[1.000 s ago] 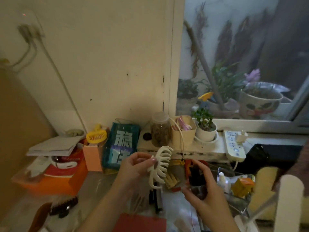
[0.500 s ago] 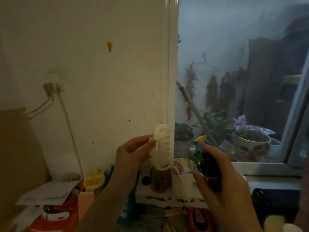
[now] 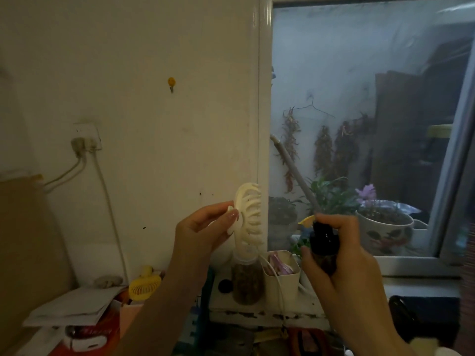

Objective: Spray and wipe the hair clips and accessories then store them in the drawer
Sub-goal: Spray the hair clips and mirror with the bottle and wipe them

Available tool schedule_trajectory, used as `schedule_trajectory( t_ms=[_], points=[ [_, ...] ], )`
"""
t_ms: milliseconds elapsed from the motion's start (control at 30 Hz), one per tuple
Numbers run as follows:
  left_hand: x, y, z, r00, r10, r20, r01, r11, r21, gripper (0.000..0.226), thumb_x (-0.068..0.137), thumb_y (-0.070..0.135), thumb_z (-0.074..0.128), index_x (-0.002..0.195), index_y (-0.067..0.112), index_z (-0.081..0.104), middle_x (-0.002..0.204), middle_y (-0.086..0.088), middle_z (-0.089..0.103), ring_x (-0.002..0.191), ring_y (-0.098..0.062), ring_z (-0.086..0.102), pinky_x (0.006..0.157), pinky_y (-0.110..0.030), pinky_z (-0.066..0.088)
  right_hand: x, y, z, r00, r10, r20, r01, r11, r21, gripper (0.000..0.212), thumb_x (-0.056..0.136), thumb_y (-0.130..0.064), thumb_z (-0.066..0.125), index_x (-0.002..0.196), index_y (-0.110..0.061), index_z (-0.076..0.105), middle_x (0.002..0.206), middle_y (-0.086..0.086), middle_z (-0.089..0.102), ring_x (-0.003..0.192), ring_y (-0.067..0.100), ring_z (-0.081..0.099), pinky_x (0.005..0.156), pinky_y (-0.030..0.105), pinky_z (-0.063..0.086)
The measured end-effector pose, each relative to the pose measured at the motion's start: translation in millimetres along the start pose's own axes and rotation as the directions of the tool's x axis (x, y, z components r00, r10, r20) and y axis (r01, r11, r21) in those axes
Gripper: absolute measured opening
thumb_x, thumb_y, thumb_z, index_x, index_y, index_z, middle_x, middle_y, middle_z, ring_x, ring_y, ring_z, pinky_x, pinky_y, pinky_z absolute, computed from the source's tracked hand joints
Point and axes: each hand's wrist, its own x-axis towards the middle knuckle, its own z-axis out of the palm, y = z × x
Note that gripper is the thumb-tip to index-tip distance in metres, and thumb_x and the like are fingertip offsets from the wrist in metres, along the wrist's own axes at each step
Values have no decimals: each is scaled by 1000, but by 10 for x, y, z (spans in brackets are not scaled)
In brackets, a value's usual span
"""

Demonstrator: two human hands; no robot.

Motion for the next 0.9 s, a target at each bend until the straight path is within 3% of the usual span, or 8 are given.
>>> schedule_trajectory(
  t_ms=[100,267,467,700,900],
  points=[
    [-9,9,-18,1000,-5,-1,5,1000,-5,38,63,26,68,99,14,71,101,-7,72,99,-23,67,78,-29,58,2,7,3,1000,-9,-21,9,999,-37,50,78,-15,69,103,-45,37,78,-12,59,66,7,58,54,18,43],
    [-38,-11,-43,1000,-24,0,24,1000,-7,39,64,25,69,100,12,71,101,-7,73,98,-23,68,77,-27,58,27,6,-28,1000,-9,0,9,999,-35,60,78,-15,69,107,-53,32,81,-14,58,78,1,58,55,13,39],
    [-84,-31,-48,999,-39,25,39,999,-4,33,68,23,68,99,12,72,100,-7,73,96,-23,69,74,-24,57,55,-3,-10,999,-35,25,36,999,-20,58,80,-15,68,113,-48,34,75,-12,57,70,6,58,52,12,42],
    [-125,-25,-48,998,-16,61,15,999,29,30,68,22,67,97,14,72,98,-6,74,94,-21,69,70,-21,55,57,12,51,999,-41,-7,41,999,-21,52,83,-16,66,111,-44,33,84,-18,55,84,-2,56,54,9,41],
    [-110,0,-24,997,17,79,-21,998,52,31,70,21,67,100,12,71,99,-6,73,95,-21,69,73,-22,56,-18,10,66,999,-45,2,45,999,-25,51,83,-17,65,102,-48,29,78,-12,56,65,5,58,54,16,43]
  ],
)
